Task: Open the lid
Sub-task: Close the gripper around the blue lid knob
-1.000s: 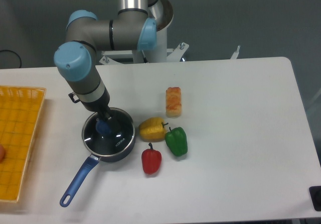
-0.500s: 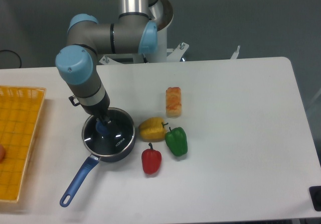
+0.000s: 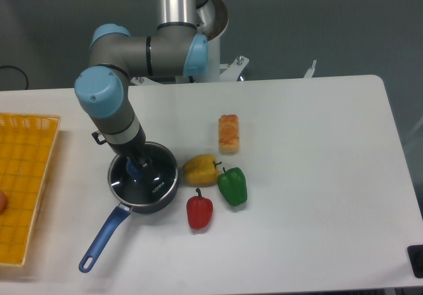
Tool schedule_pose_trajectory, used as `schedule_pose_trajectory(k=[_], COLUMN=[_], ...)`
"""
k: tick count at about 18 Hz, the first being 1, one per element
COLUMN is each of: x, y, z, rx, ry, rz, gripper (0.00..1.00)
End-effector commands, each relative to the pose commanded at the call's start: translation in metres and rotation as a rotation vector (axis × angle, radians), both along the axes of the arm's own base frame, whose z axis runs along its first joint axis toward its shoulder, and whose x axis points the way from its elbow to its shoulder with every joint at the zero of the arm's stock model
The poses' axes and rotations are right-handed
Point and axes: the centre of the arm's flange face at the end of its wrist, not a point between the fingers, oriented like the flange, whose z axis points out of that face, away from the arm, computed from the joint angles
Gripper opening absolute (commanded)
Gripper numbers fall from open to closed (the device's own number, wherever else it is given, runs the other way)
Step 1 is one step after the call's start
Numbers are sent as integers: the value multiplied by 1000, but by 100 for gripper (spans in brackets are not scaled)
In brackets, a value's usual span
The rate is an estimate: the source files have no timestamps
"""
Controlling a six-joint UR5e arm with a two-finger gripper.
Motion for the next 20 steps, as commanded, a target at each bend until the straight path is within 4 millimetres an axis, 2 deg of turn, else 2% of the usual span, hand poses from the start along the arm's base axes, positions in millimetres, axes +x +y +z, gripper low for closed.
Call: schedule_pose_trajectory(k=[3,10,14,20], x=[-1,-2,-2,-1], y=[2,2,3,4], z=[-9,-11,-13,-13], rx=[-14,-16,-19,-19], ry=[-8,-11,-12,-11], rz=[-3,-9,-9,-9], gripper=[100,100,91,86])
